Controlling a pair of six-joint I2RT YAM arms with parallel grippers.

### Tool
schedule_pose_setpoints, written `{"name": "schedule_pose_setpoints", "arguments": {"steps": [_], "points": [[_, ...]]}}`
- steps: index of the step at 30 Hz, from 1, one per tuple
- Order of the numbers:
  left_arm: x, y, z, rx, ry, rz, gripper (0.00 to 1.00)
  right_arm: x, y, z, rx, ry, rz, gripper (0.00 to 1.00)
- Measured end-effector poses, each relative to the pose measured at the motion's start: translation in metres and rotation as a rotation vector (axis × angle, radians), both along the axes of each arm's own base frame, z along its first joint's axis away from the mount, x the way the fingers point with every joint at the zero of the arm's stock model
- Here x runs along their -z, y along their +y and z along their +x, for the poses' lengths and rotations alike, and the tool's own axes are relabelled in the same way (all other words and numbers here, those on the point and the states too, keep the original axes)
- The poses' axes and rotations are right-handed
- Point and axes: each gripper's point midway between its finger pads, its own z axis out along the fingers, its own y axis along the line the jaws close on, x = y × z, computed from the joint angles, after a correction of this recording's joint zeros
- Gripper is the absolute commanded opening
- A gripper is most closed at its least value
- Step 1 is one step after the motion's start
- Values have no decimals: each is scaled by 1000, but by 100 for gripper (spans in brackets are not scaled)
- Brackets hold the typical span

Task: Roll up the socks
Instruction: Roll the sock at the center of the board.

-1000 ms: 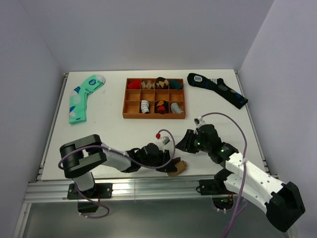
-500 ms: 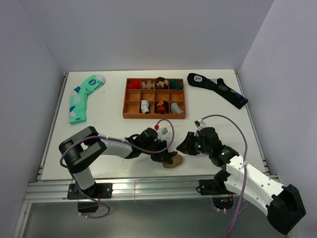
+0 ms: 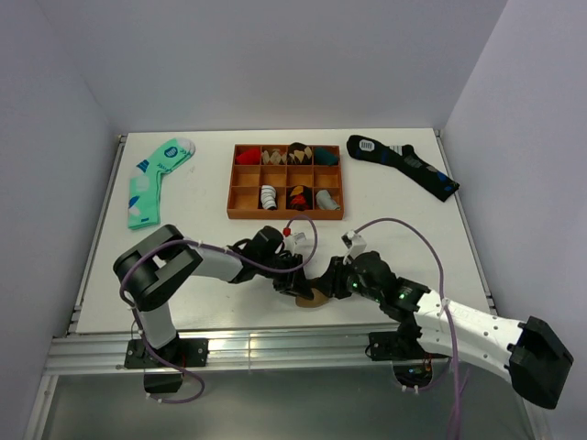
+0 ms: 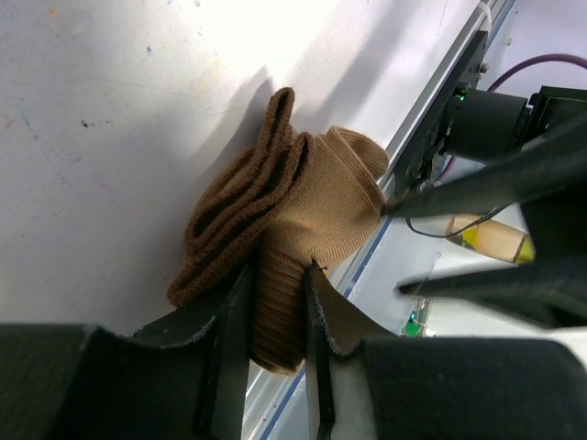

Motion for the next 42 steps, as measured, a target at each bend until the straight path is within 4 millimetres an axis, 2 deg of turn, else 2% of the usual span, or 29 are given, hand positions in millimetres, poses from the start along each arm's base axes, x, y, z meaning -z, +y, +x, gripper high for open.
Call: {"name": "schedule_pose_setpoints", "arguments": {"steps": [4,11,18,26,33,42], "points": [[0,2,0,14,2,9,0,0,12,-6,-38,-56,-20,38],[0,11,0,46,39,39,0,0,14,-6,-37,-141,-16,39],[1,20,-5,88,87,56,0,-9,23,-8,-57,-207,-5,39],[0,26,-9,115,168,71,0,12,34,-23,-115,-198,-73,39],[0,36,-15,115,229,99,0,9,41,-28,-122,-234,-61,42],[-2,49,-17,109,292,117,0,16,47,-36,-140,-246,-72,42]]}}
